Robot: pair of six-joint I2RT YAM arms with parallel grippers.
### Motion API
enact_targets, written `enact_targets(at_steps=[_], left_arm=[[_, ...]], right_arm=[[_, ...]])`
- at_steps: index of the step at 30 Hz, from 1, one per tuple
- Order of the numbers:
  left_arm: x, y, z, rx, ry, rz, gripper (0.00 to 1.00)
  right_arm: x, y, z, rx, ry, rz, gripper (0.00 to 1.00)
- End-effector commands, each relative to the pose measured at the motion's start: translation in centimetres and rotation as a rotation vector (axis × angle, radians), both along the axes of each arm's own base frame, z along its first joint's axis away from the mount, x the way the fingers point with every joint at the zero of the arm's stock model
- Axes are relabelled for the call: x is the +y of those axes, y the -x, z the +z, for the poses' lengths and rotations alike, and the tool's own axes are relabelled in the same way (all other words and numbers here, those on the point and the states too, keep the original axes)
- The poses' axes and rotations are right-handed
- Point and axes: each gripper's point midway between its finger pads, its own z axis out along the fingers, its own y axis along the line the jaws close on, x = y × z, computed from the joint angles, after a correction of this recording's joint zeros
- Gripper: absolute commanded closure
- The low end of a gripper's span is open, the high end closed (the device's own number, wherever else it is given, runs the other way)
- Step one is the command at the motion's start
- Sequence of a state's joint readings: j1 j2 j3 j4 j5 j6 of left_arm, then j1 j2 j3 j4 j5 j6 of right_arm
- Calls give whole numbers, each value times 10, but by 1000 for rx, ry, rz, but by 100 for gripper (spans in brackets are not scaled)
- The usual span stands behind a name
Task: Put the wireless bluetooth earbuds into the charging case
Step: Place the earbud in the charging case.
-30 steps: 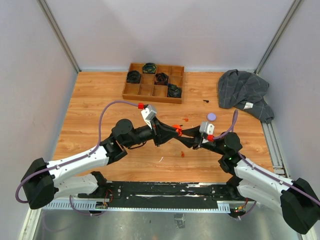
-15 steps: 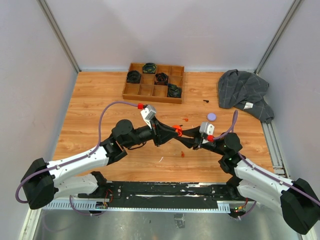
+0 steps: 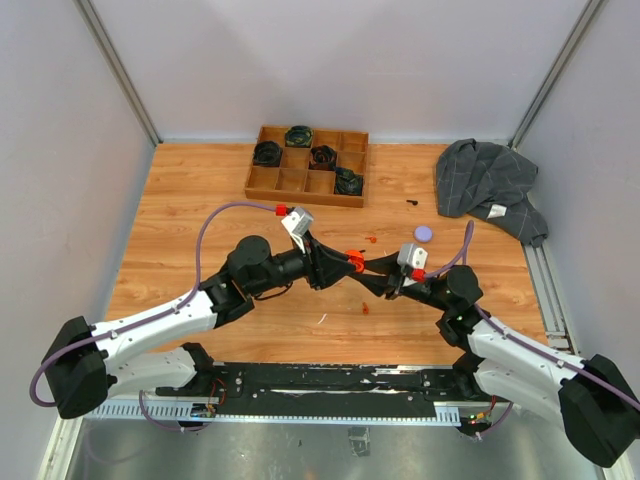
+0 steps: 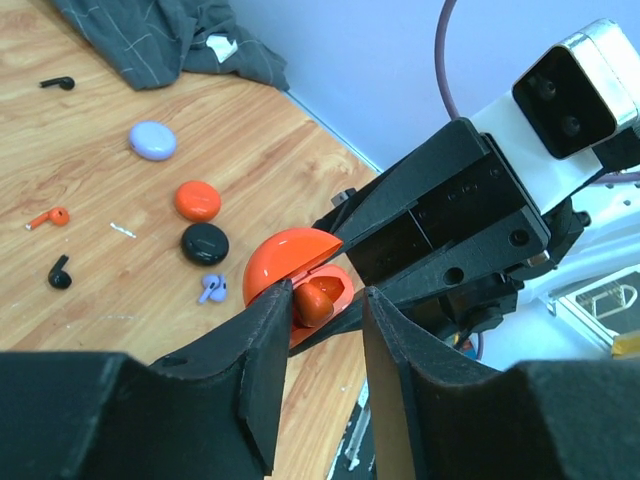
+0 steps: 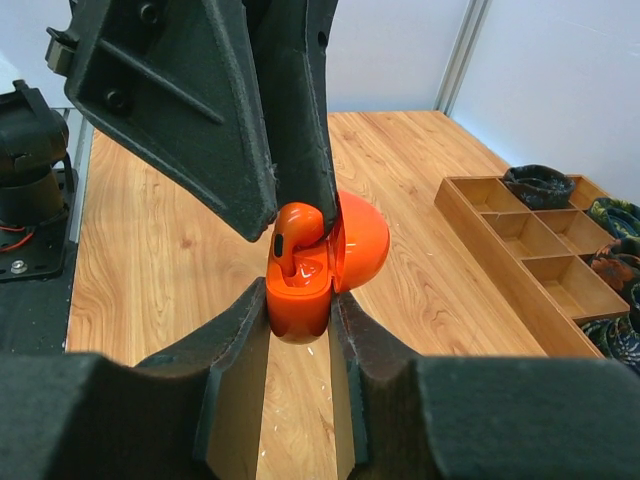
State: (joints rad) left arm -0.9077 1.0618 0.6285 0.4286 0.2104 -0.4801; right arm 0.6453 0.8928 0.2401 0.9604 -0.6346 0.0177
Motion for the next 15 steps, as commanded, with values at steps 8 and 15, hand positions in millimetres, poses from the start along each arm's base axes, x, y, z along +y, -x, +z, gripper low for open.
enact_targets(at_steps=[8,15], left_arm=[[-2,7,6,101,-29,-16,56],[-2,9,10,101,-48,-27,61]], right_arm=[[-1,-7,2,-40,2,-26,94],[1,-9,-2,-29,14,-21,94]])
